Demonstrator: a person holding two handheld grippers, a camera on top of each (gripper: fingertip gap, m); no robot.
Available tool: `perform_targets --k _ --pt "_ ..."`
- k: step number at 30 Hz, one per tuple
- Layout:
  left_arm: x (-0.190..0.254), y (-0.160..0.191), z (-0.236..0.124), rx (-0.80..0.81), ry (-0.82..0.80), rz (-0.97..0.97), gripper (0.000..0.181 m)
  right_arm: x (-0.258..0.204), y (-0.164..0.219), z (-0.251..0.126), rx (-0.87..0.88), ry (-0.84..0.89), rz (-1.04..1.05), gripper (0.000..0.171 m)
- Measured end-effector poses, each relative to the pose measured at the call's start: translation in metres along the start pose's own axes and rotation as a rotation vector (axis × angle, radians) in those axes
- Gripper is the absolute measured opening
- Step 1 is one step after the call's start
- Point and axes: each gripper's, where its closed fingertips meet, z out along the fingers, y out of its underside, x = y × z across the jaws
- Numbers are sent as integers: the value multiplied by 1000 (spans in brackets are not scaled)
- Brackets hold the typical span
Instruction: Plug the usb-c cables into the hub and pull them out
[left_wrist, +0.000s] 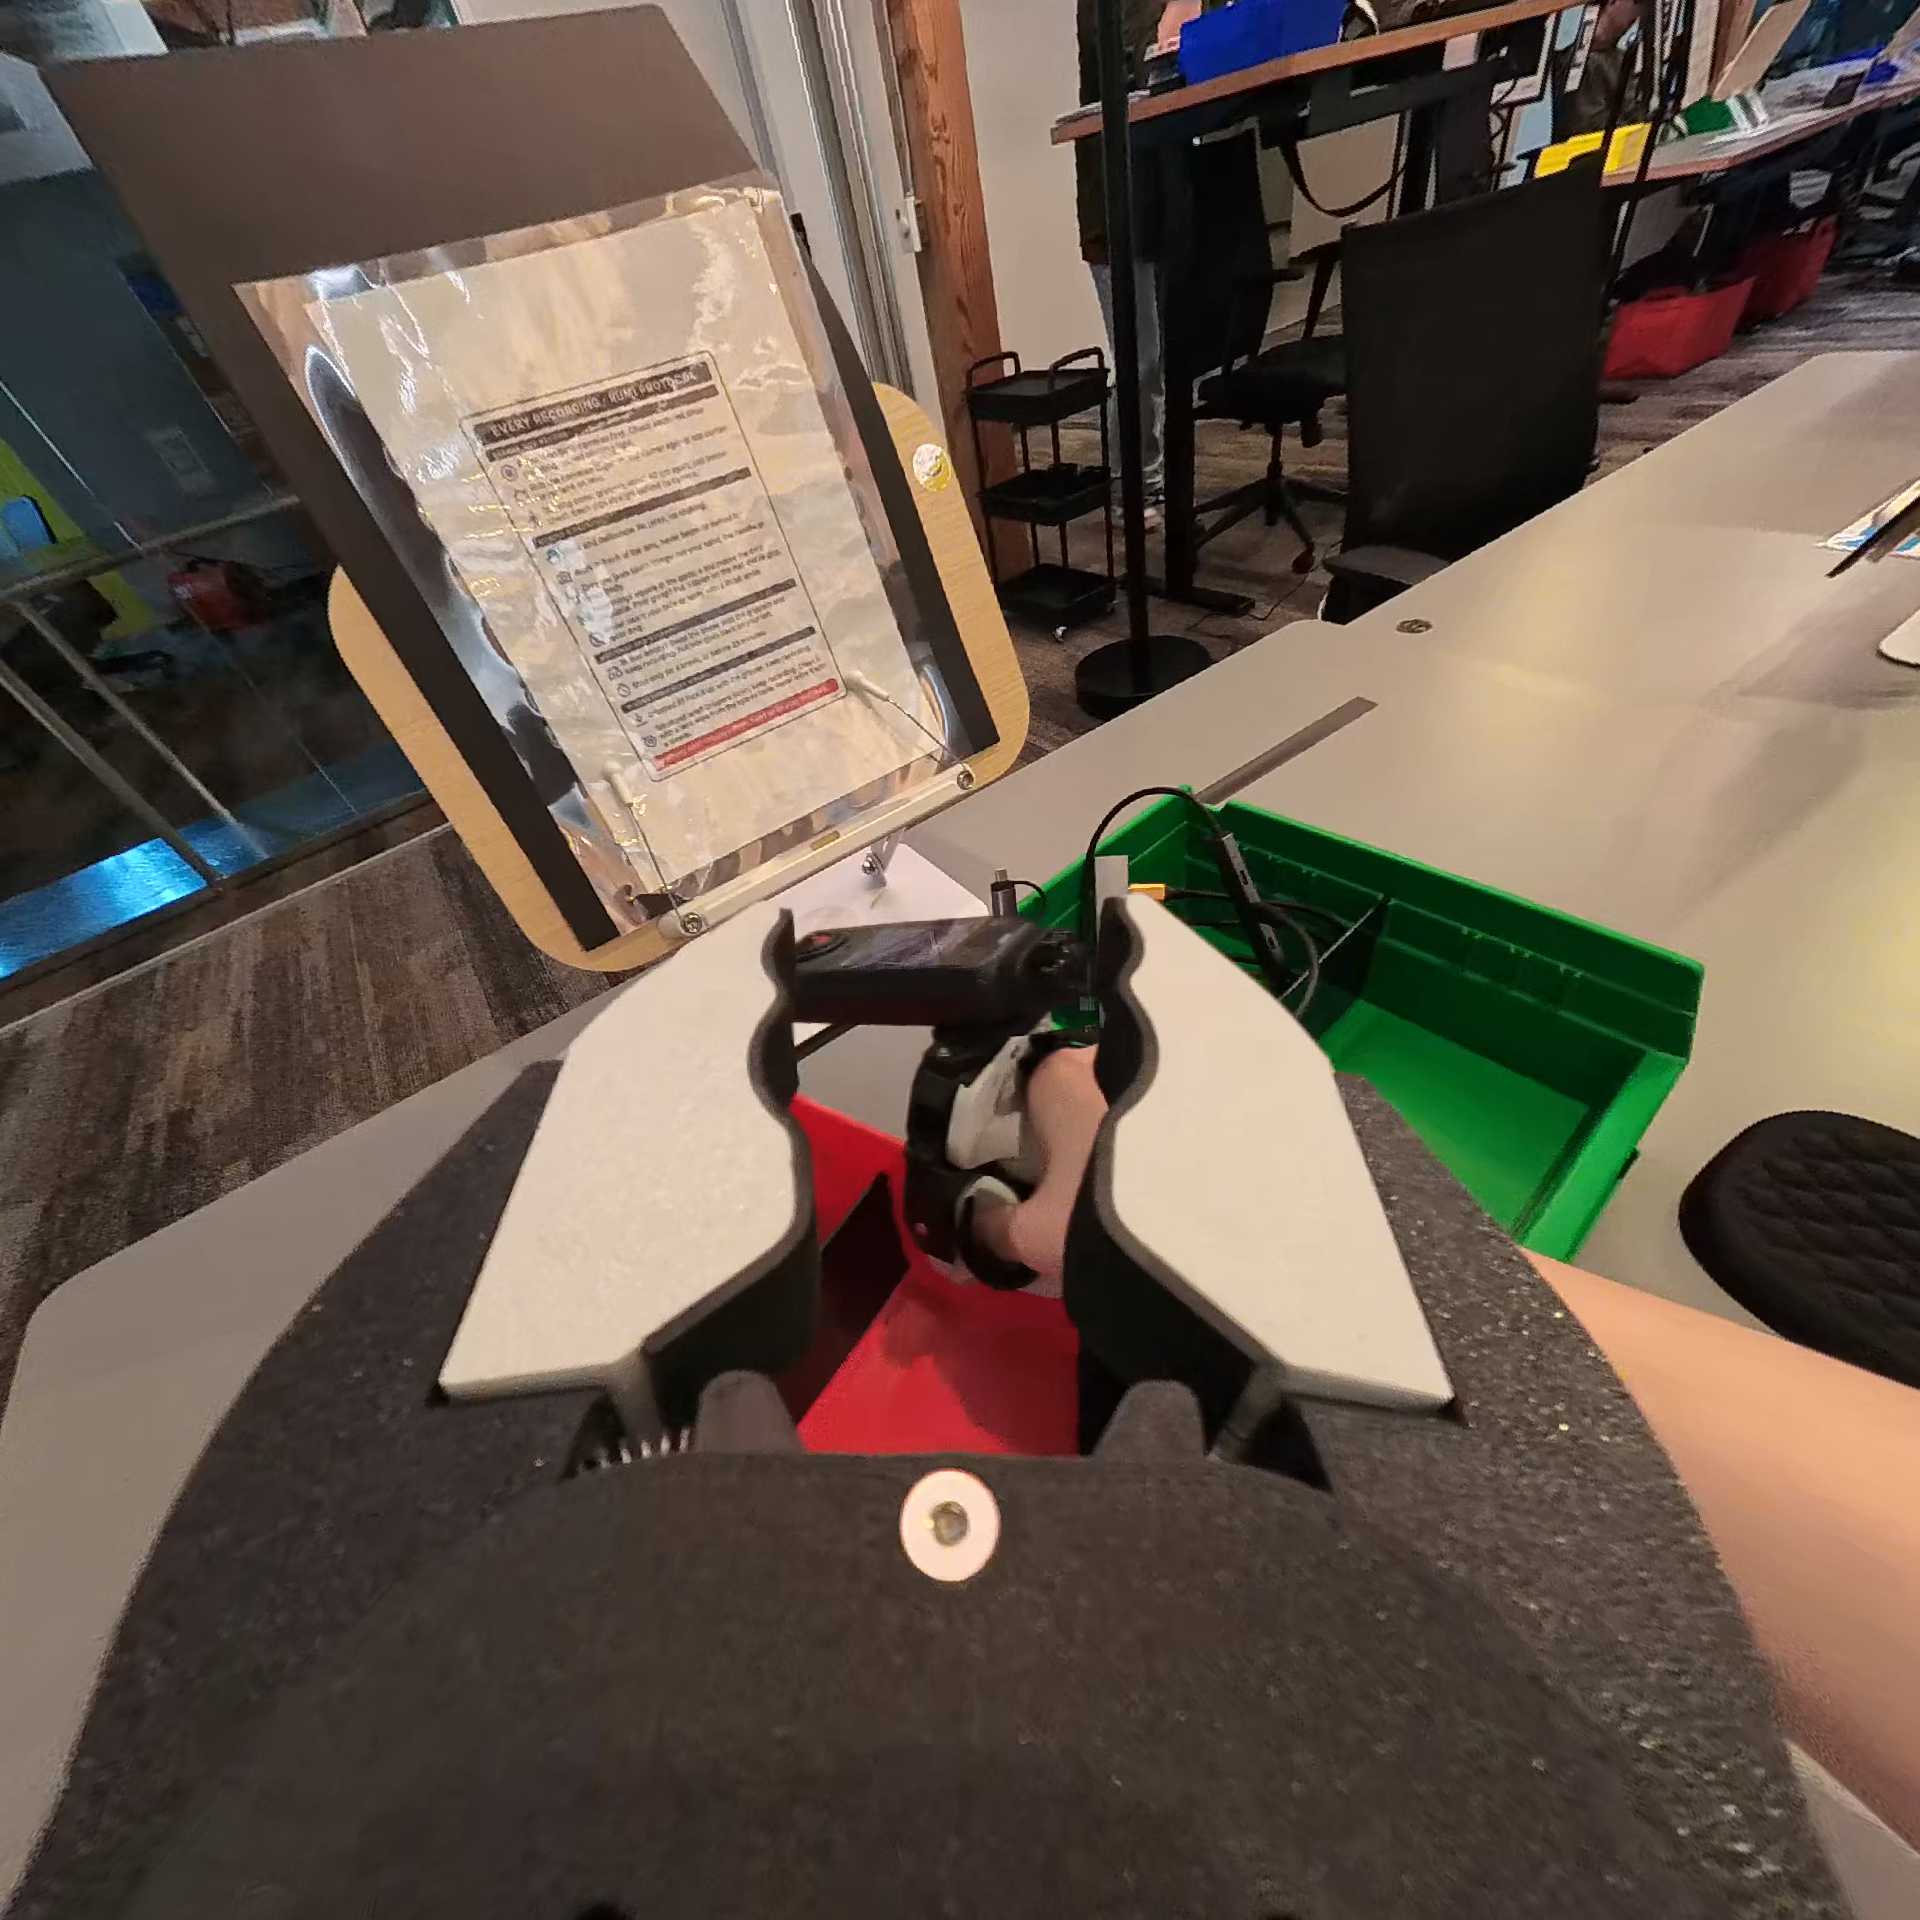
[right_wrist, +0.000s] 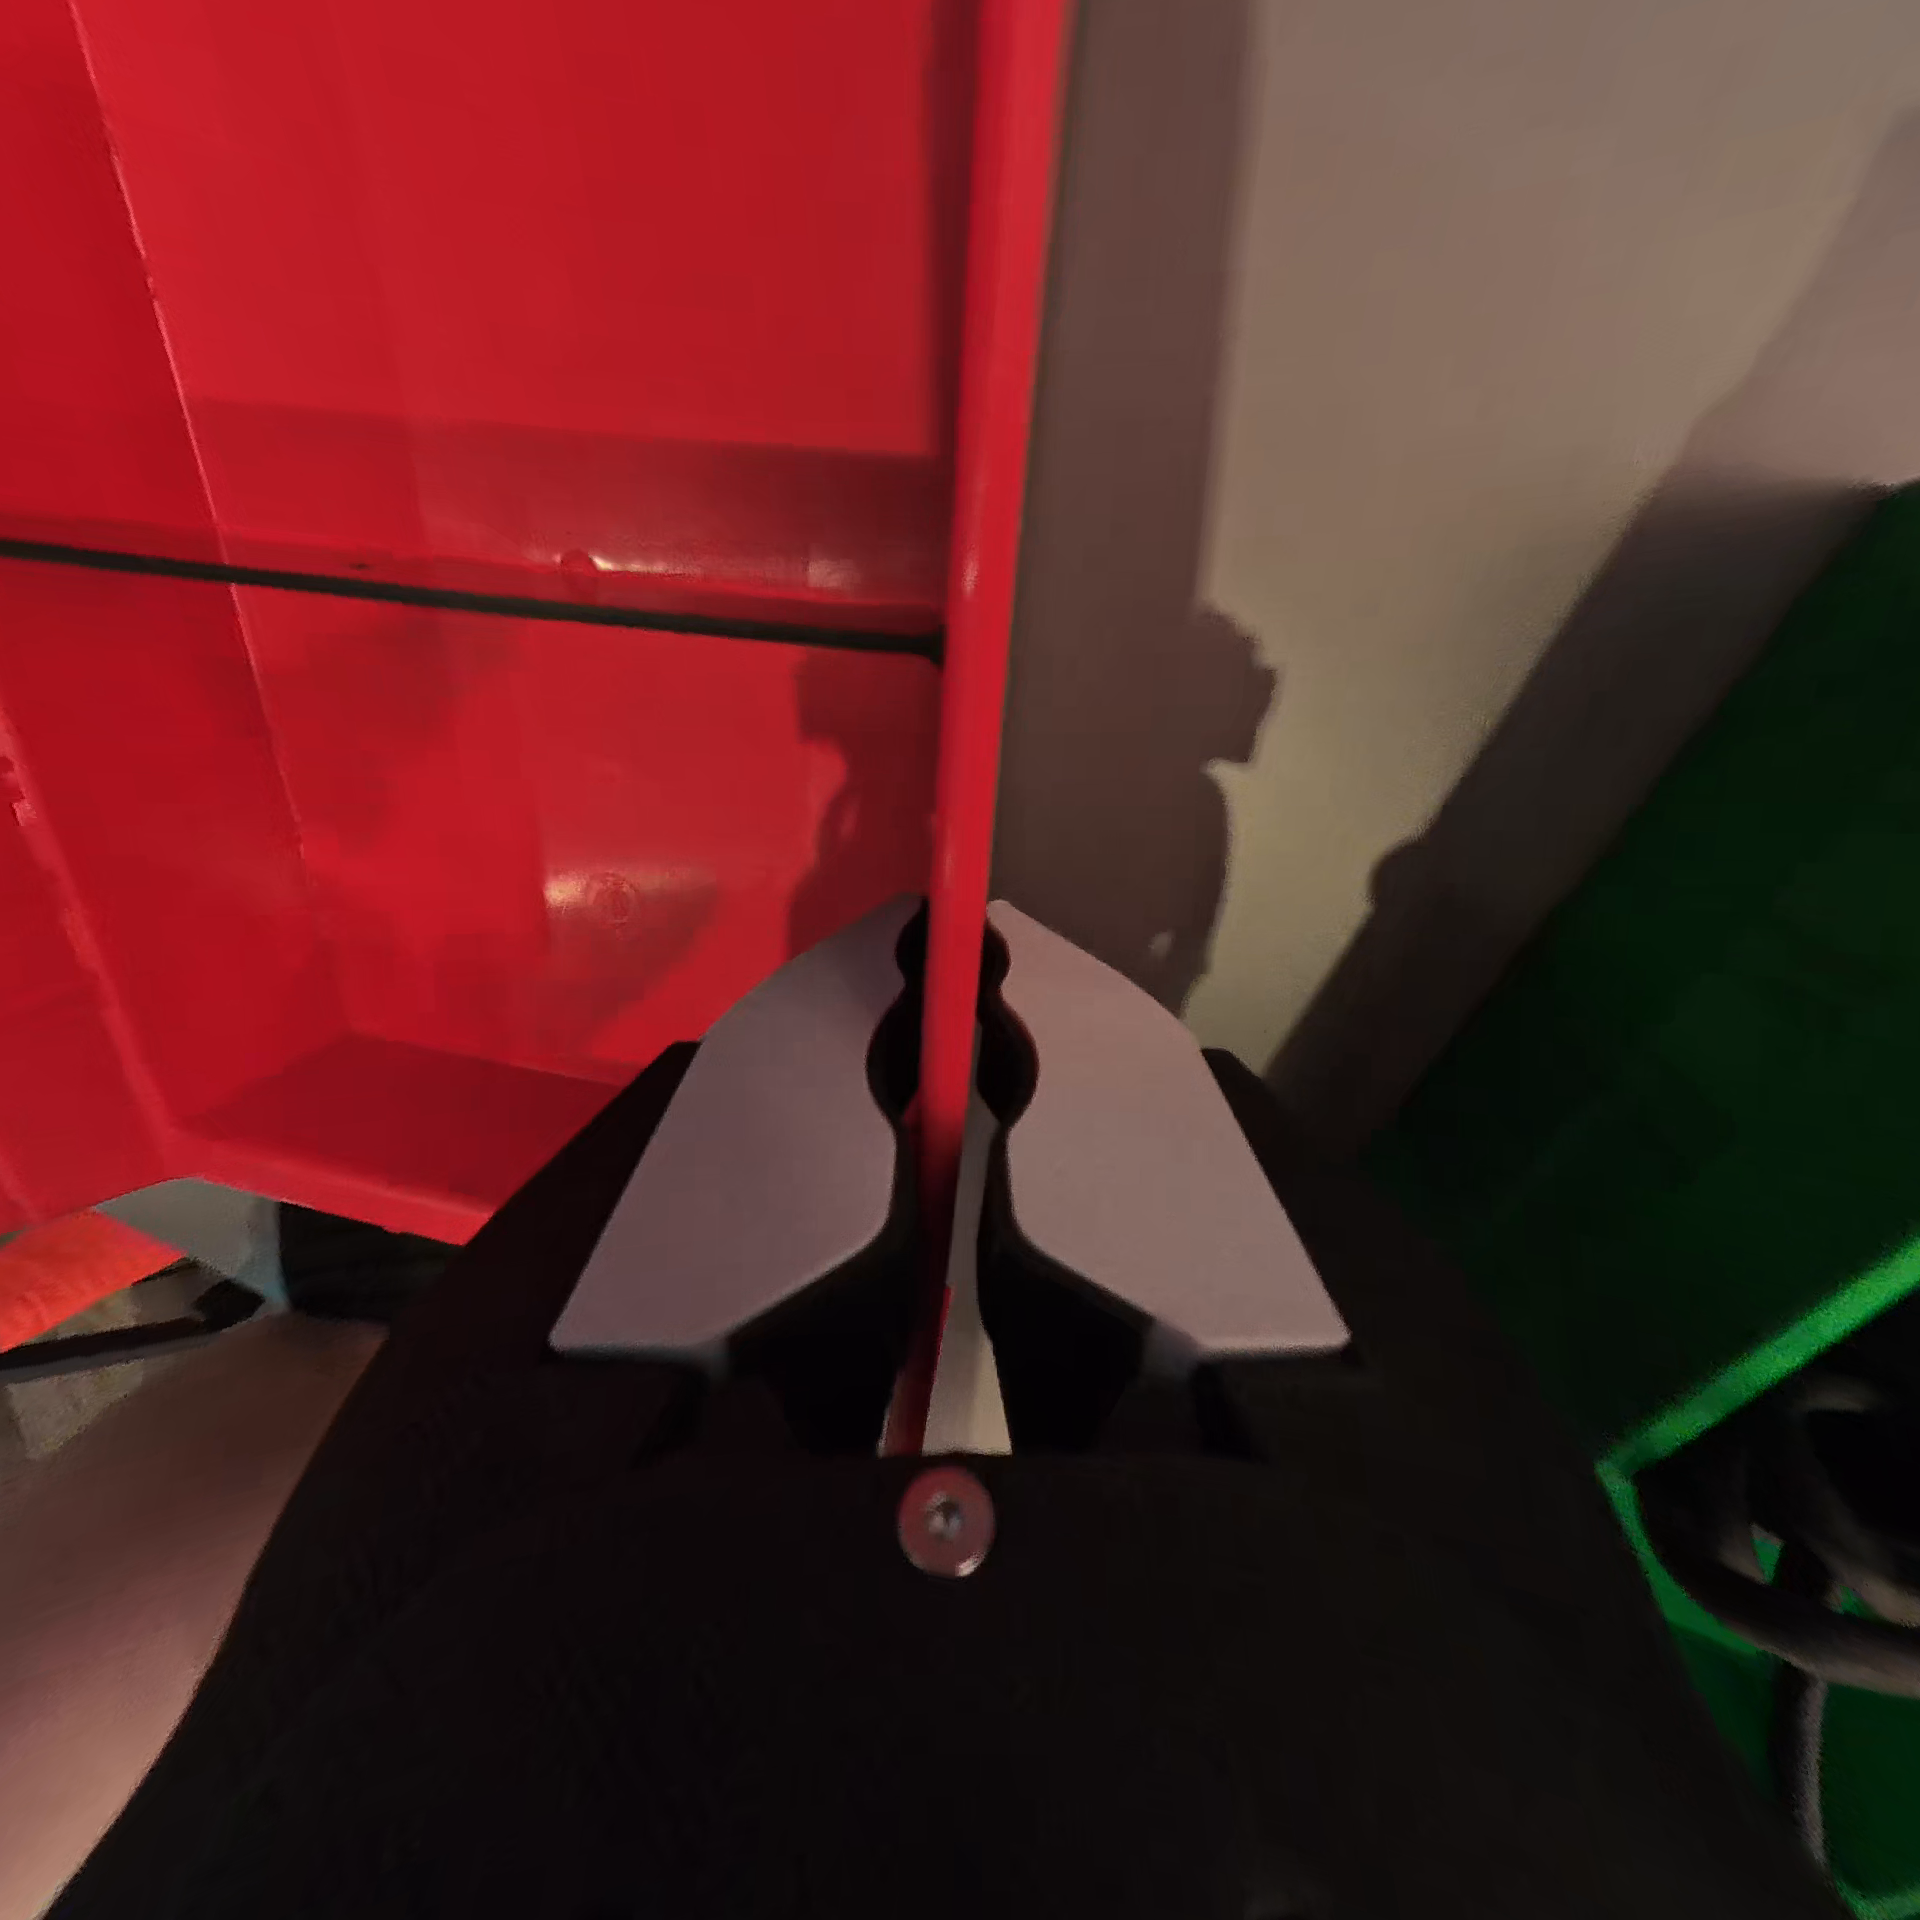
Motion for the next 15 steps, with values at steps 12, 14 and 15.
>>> perform_targets --k 12,14,15 --pt "-28 -74 -93 546 9 -280 72 -6 -35 -91 43 -43 -121 8" --pt "-36 -82 -115 647 -7 -309 71 2 -37 -126 97 -55 -122 8" --pt "-39 -88 -130 728 -10 -327 70 8 -36 -145 126 -65 -123 8"
